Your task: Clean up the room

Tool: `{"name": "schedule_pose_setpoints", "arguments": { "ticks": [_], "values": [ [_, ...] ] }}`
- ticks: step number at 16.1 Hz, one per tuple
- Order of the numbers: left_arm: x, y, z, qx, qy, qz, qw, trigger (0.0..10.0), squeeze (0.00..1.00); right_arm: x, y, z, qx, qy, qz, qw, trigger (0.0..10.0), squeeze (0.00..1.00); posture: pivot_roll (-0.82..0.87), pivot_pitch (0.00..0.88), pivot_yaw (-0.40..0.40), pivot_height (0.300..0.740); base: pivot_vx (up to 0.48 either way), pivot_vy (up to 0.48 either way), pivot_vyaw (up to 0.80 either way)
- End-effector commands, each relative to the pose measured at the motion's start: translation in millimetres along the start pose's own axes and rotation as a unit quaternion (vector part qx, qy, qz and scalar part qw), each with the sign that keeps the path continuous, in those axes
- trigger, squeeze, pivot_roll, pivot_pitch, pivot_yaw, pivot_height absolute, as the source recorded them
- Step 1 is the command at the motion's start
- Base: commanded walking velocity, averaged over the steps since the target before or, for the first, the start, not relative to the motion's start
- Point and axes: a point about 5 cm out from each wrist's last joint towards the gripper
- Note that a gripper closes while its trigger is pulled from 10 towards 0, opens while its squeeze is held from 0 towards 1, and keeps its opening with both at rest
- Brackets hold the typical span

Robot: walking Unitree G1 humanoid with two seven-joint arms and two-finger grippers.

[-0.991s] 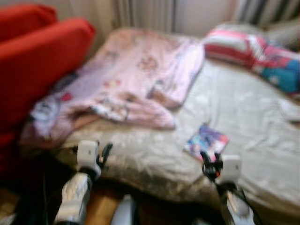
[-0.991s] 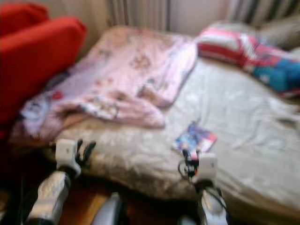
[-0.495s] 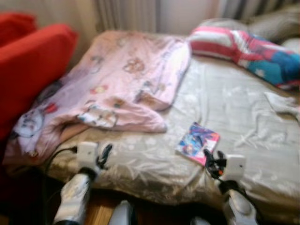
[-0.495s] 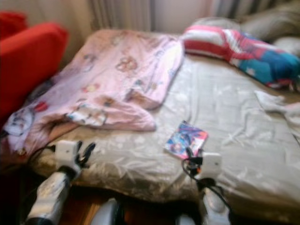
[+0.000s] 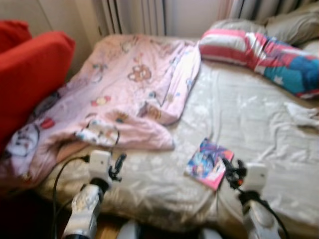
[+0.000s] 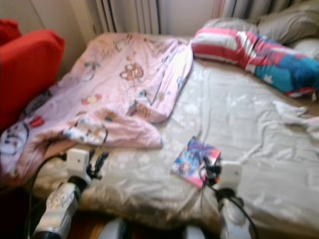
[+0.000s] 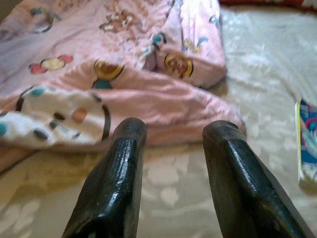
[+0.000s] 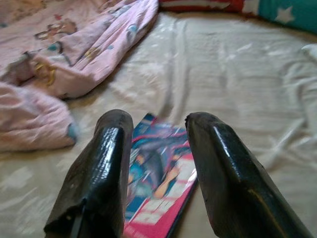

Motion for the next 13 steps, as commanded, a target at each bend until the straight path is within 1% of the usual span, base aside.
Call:
{"name": "schedule_pose_setpoints", "arguments": {
  "ticks": [1,4,6,8,11,12,13],
  "values": [
    [-1.1,-1.9,8.4,0.007,0.010,0.006,1.000,10.0,0.00,-3.7,1.0,9.3,0.010,0.008,0.004,1.000,10.0,0.00,0.03,0.121,0.026,0.644,0.292,0.000,0.00],
    [3.1,1.4,6.1,0.002,0.010,0.000,1.000,10.0,0.00,-5.4,4.5,9.0,0.008,0.004,0.015,1.000,10.0,0.00,0.02,0.125,0.034,0.644,0.277,0.000,0.00],
    [8.0,4.7,1.6,-0.007,0.007,-0.009,1.000,10.0,0.00,-4.4,9.8,10.7,0.015,0.005,0.020,1.000,10.0,0.00,0.02,0.130,0.042,0.644,0.000,0.000,0.00],
    [13.4,7.6,0.0,-0.012,0.003,-0.020,1.000,10.0,0.00,-3.3,15.5,9.9,0.011,0.005,0.024,1.000,10.0,0.00,0.02,0.142,0.048,0.644,0.000,0.000,0.00],
    [25.0,17.3,-5.7,-0.031,0.003,-0.040,0.999,10.0,0.00,-1.9,25.6,11.5,-0.005,0.048,0.025,0.999,10.0,0.00,0.02,0.177,0.061,0.644,0.000,0.000,0.00],
    [30.3,22.0,-9.9,-0.040,0.001,-0.049,0.998,10.0,0.00,-2.3,28.8,11.6,-0.008,0.055,0.029,0.998,10.0,0.00,0.02,0.192,0.067,0.644,0.000,0.000,0.00],
    [30.3,22.0,-9.9,-0.040,0.001,-0.049,0.998,10.0,0.00,-2.3,28.8,11.6,-0.008,0.055,0.029,0.998,10.0,0.00,0.02,0.192,0.067,0.644,0.000,0.000,0.00]
  ]
}}
Point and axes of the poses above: a point about 5 cm out from each wrist's last joint towards the gripper, its own y axis pointing out of the wrist towards the gripper, its own x axis along the axis of the wrist's last joint, z = x × y, and after that the axes turned 11 degrees about y, right-handed
